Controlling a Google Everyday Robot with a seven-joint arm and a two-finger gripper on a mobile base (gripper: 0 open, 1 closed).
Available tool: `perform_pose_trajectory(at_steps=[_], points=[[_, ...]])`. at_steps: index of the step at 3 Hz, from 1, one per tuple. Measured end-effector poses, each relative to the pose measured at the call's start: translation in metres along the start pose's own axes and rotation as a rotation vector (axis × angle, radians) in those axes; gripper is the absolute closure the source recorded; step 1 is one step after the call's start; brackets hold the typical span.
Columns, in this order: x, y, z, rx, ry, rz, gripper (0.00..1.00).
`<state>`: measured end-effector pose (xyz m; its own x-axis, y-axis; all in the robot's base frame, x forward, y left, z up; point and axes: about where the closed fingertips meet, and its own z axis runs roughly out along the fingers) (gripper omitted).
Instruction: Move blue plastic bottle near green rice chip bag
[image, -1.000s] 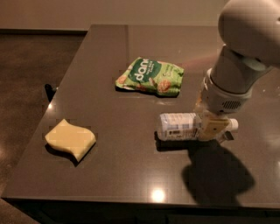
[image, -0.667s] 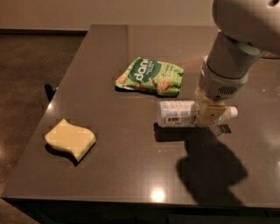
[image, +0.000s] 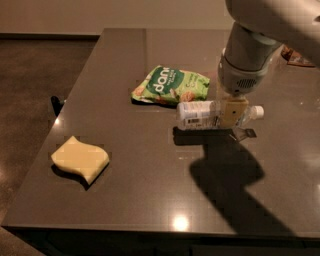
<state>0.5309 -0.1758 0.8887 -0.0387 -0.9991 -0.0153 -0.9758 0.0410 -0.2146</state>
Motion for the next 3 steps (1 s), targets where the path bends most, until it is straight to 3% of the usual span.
perform_pose_trajectory(at_steps=[1, 2, 3], points=[[0.010, -0.016, 0.010, 0.017, 0.021, 0.028, 0.86], [0.021, -0.027, 0.015, 0.035, 0.031, 0.067, 0.62], [0.022, -0.029, 0.015, 0.040, 0.032, 0.072, 0.31]])
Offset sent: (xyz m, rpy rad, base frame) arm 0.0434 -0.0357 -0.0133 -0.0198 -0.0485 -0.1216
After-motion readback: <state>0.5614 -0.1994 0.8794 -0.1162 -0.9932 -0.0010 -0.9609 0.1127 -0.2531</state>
